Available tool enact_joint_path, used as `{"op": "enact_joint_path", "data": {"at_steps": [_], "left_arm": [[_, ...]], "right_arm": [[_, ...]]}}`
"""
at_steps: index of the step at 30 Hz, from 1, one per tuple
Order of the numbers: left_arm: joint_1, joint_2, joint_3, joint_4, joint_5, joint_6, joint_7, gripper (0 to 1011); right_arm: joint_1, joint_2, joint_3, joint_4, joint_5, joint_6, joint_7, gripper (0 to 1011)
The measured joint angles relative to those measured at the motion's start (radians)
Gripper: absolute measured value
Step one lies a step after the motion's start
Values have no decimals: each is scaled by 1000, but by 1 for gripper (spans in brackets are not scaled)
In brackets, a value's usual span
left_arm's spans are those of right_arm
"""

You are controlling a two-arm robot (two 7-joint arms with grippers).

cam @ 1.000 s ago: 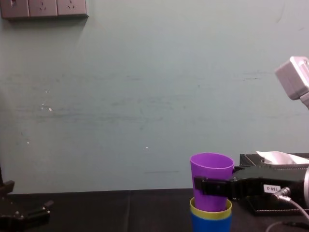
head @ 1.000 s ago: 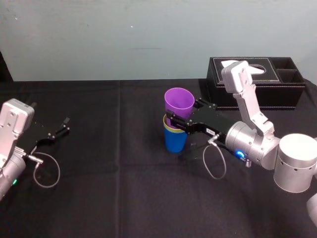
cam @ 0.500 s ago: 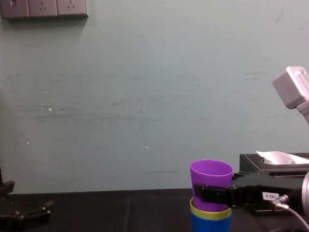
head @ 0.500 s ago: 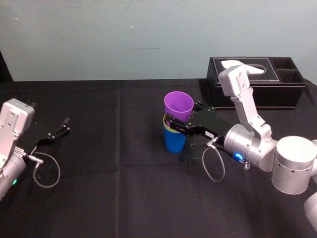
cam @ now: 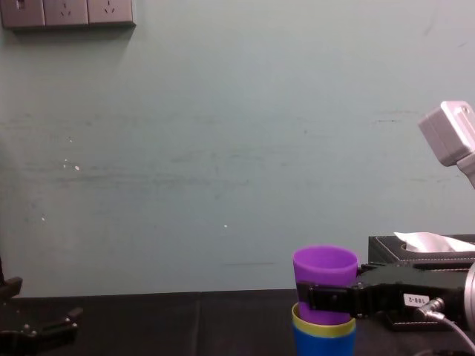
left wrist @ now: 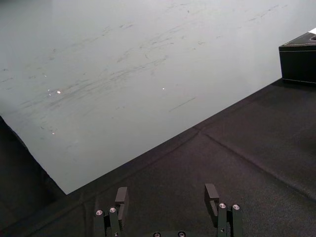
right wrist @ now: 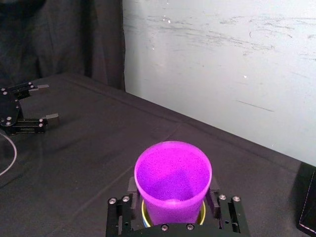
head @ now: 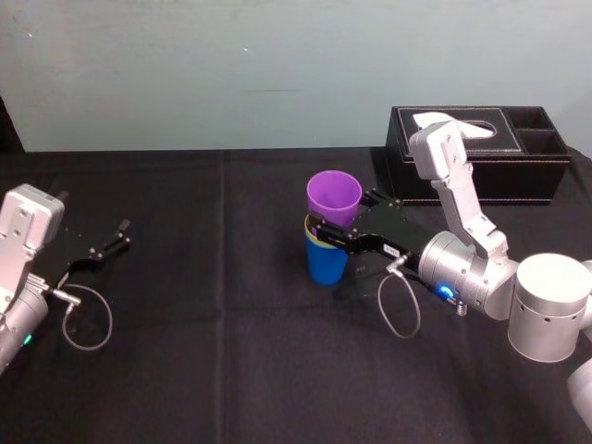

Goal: Stack the three plastic cups sequentially using one hand.

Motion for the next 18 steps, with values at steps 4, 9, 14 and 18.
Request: {"op": "enact_joint_path", "data": {"at_steps": [4,9,14,18], "left_arm": [[0,0,0,0,0,0,0,1010],[0,0,0,0,0,0,0,1010],[0,0,0,0,0,0,0,1010],[0,0,0,0,0,0,0,1010]], "right_arm": [[0,0,0,-1,0,0,0,912],[0,1,0,-1,0,0,0,1003],[0,1,0,-1,1,1,0,1003],[0,1,0,-1,1,1,0,1003]]}}
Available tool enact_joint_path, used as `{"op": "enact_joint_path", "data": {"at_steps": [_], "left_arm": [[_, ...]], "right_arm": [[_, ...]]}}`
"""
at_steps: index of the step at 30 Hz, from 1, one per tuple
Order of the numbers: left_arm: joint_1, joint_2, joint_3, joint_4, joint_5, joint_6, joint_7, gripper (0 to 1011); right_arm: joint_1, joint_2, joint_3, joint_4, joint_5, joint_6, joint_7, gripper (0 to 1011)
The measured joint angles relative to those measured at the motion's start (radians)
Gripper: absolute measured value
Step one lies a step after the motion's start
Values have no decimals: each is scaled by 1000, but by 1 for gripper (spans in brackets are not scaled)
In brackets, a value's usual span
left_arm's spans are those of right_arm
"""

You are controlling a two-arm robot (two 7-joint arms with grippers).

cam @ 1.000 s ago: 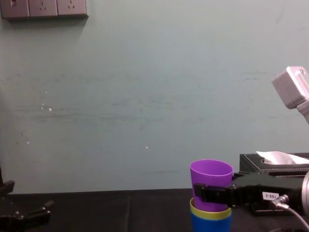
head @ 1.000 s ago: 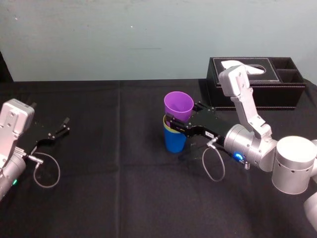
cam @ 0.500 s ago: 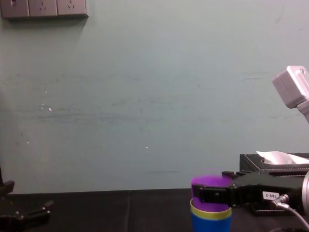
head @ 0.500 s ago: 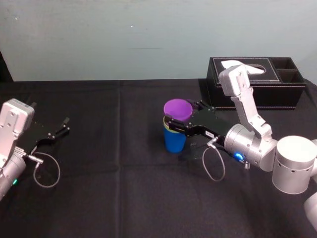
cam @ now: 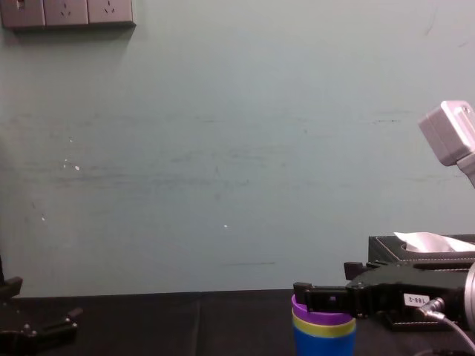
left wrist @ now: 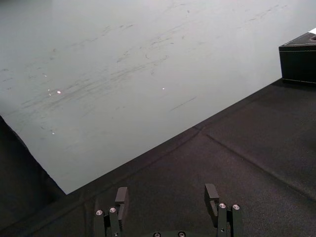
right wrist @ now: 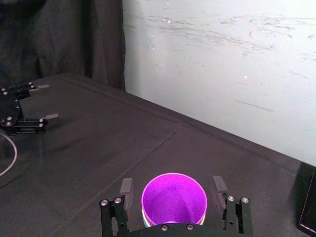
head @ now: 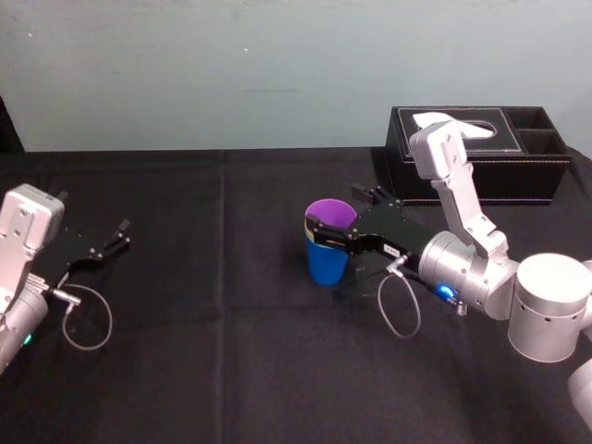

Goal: Stack the three plastic cups sequentially using one hand.

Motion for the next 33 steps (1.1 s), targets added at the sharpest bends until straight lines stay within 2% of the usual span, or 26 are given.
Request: {"op": "enact_joint_path", "data": {"at_steps": [5,13,19,23,33], "left_arm": [[0,0,0,0,0,0,0,1010],[0,0,0,0,0,0,0,1010],[0,0,0,0,0,0,0,1010],[0,0,0,0,0,0,0,1010],[0,0,0,0,0,0,0,1010]], "right_arm": [[-2,0,2,-3,0,0,0,1003],[-47,21,41,-66,15,-14,-15,1003],[-113,65,99,-134,23,-38,-37,1003],[-153,83,140,-151,28,-60,-54,1003],[-230,101,216,-145,30,-126,-66,1003]]}}
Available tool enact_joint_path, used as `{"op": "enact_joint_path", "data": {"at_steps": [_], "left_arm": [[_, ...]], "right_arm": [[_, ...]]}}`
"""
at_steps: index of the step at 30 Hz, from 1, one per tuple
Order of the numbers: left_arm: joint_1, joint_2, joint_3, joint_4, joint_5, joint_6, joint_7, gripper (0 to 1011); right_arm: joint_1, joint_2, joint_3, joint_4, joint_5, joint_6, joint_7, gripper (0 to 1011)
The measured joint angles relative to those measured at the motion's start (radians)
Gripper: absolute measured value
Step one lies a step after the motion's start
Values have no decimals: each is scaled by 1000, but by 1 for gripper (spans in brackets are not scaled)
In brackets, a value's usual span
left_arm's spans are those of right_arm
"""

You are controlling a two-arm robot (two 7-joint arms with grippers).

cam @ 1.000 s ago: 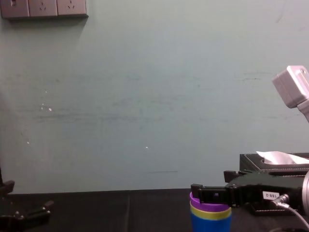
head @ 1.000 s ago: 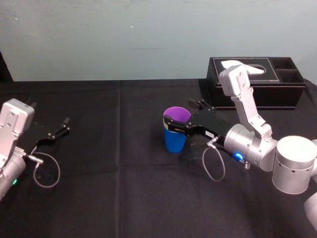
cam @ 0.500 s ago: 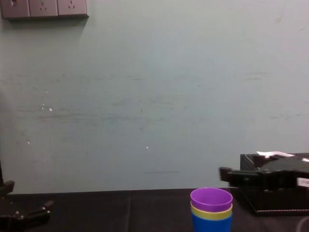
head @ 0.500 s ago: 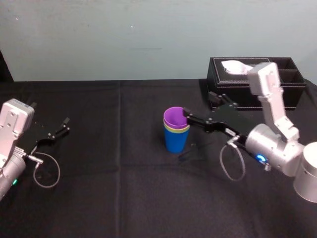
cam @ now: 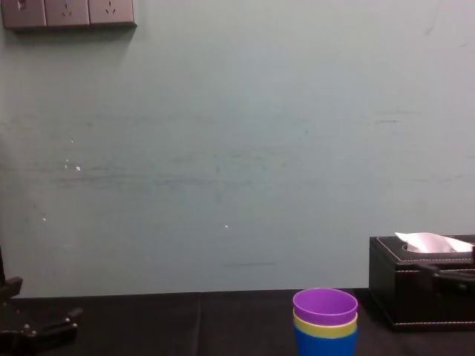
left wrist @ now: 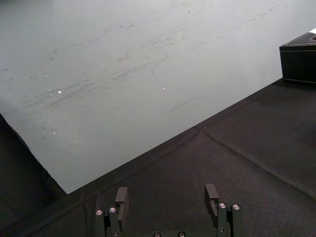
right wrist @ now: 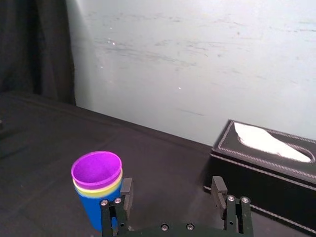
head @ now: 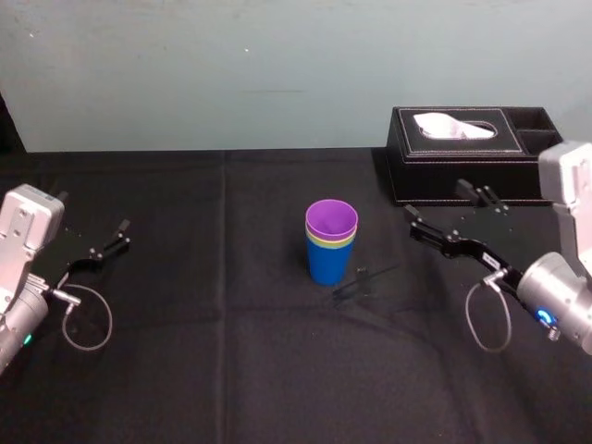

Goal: Stack the three plastic cups sequentially using one hand.

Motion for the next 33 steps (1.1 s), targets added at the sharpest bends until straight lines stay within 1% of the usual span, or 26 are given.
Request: {"op": "enact_joint_path", "data": {"at_steps": [6,33], "left_arm": [[0,0,0,0,0,0,0,1010],[0,0,0,0,0,0,0,1010]], "right_arm": [[-22,1,16,19,0,-27,11,1003],[-18,1,14,13,-1,-22,9,1003]]}}
